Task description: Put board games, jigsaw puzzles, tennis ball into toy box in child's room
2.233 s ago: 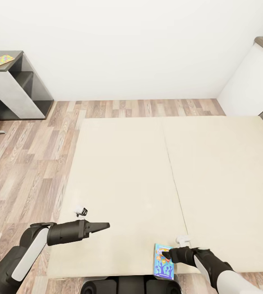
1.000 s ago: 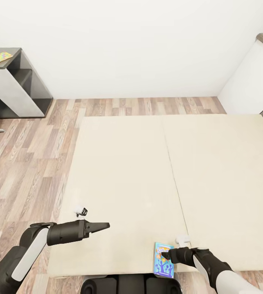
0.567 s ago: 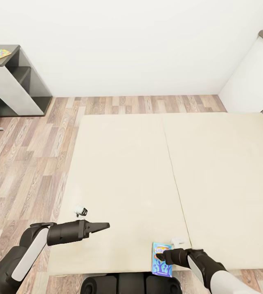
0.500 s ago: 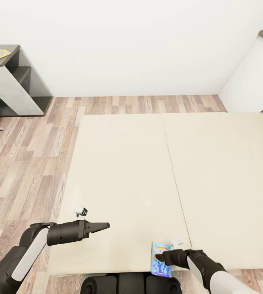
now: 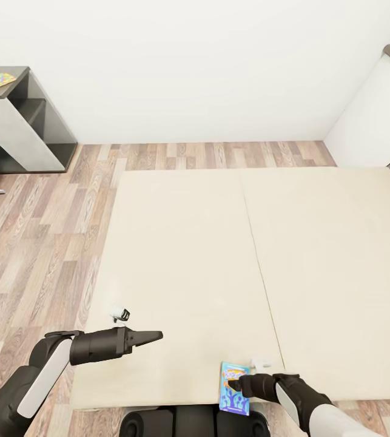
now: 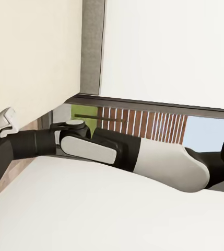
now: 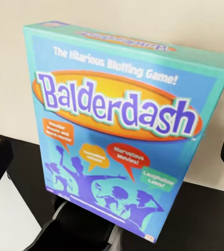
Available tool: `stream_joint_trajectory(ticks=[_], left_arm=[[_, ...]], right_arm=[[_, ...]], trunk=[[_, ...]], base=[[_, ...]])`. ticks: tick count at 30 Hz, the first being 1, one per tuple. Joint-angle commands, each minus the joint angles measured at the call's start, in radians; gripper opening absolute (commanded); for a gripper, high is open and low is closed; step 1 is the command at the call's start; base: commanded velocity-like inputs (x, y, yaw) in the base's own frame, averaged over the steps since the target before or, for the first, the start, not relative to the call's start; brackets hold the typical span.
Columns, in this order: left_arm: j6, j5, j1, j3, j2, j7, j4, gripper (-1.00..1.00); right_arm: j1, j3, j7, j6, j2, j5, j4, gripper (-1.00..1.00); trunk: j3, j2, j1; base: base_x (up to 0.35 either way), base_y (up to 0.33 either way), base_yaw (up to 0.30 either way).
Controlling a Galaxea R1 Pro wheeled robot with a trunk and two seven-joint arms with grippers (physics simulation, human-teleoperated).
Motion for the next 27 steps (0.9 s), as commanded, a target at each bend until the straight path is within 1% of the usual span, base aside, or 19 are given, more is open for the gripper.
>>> stream_joint_trajectory(ticks=[1,14,27], left_arm=[[0.004,0.002,-0.001,-0.001,0.001,-0.001,0.0,1.0],[0.005,0.002,-0.001,-0.001,0.001,-0.002,0.0,1.0],[0.005,0.002,-0.001,-0.001,0.001,-0.002,0.0,1.0]], right_arm=[[0.0,-0.006,0.005,0.007,0.0,0.005,-0.001,1.0],[0.0,-0.013,-0.002,0.007,0.001,0.005,0.015,1.0],[0.0,-0.013,-0.016,0.007,0.002,0.005,0.023,1.0]], trunk=[[-0.001,-0.001,0.001],[-0.003,-0.001,0.001],[-0.016,-0.001,0.001]], base=[[0.0,0.0,0.0],[0.0,0.0,0.0],[0.0,0.0,0.0]])
